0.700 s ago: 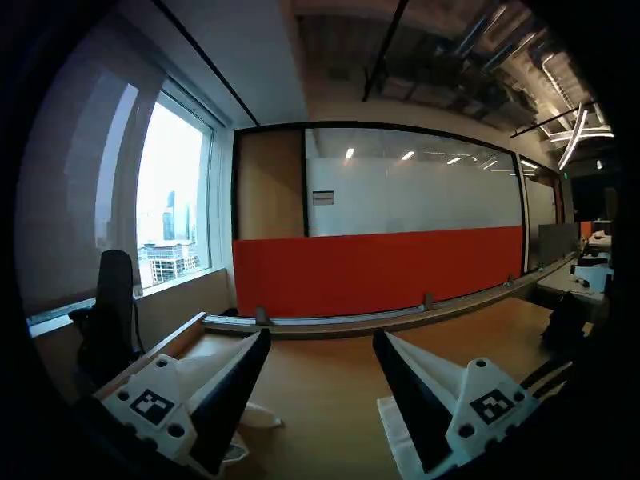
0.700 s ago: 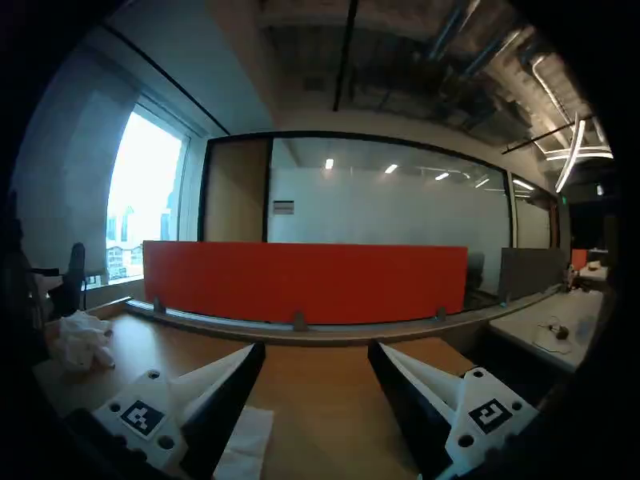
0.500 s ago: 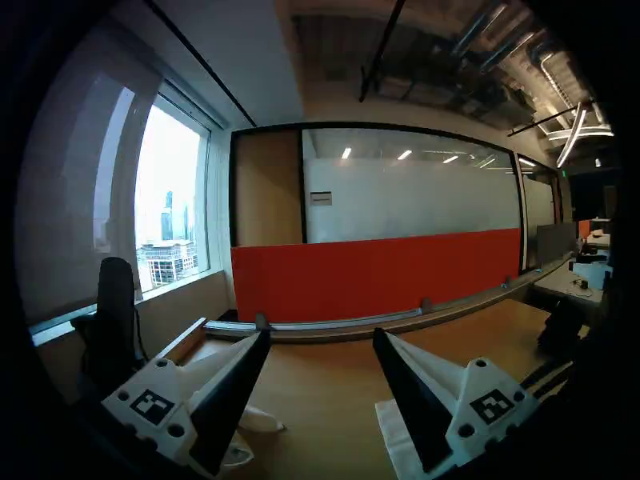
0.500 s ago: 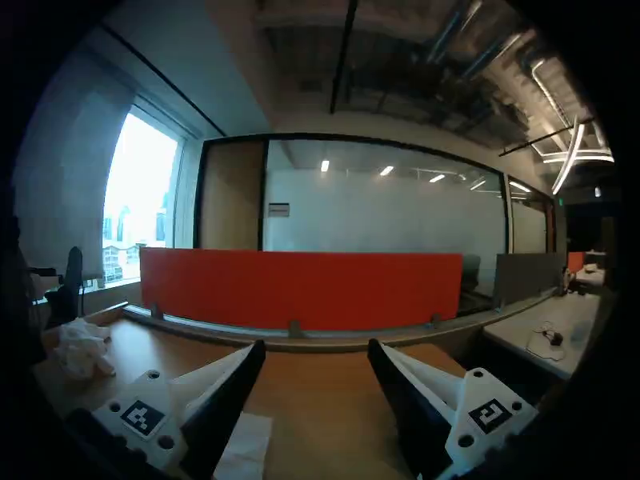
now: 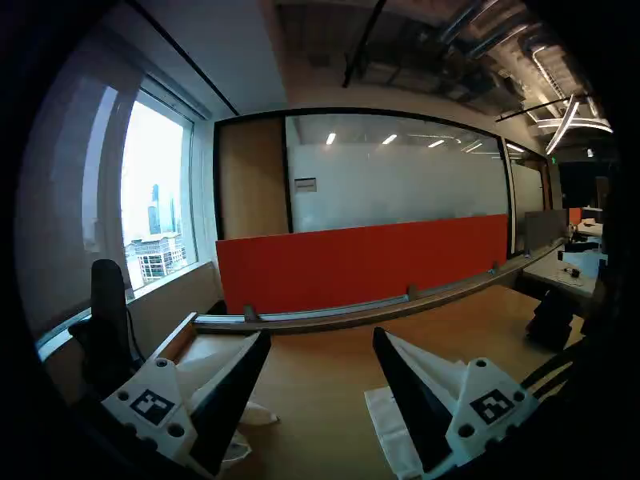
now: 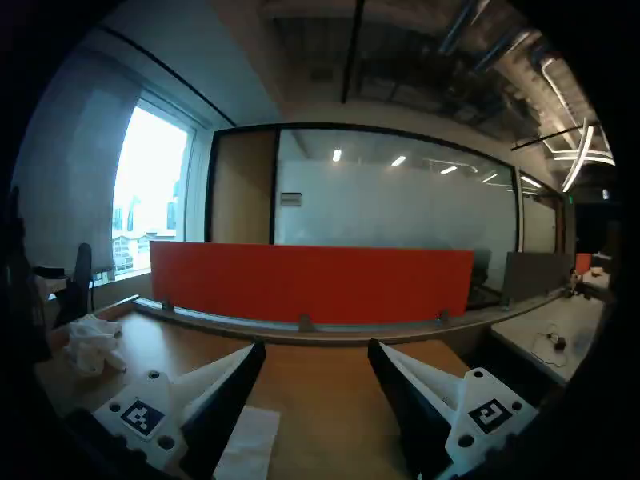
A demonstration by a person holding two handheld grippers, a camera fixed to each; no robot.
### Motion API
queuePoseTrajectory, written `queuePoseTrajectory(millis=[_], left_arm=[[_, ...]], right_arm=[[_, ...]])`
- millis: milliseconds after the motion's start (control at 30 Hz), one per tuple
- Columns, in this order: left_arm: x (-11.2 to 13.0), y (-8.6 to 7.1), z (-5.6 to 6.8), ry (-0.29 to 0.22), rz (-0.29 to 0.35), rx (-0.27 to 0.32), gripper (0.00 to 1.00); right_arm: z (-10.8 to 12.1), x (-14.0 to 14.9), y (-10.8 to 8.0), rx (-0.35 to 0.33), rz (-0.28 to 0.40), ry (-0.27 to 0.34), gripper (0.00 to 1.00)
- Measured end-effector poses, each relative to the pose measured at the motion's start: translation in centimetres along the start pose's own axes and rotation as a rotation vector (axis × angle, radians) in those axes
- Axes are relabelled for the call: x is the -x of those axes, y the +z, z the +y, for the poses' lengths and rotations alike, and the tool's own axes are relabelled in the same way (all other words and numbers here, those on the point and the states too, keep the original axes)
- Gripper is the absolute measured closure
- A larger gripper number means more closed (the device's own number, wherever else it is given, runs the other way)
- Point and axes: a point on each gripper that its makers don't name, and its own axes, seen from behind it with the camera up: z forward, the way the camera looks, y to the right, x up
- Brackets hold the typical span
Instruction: Fold towel
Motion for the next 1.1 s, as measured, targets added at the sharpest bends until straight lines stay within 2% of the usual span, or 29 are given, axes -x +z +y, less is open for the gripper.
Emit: queuePoseTrajectory(millis=[233, 433, 767, 1100], left_arm=[[1.0, -0.1, 1.9, 0.015, -0.058, 0.092, 0.05], [2.1, -0.3, 3.4, 0.012, -0.105, 0.167, 0.05], [5.8, -0.5, 5.2, 0.020, -0.185, 0.234, 0.05], [10.0, -1.0, 6.7, 0.057, -0.257, 0.277, 0.05]], right_arm=[[-2.5, 1.2, -0.1, -0.127, -0.067, -0.072, 0.00], [-4.1, 2.8, -0.4, -0.224, -0.129, -0.108, 0.00], [-5.7, 6.9, -1.3, -0.327, -0.231, -0.144, 0.00], [-6.5, 11.7, -2.2, -0.390, -0.333, -0.184, 0.00]])
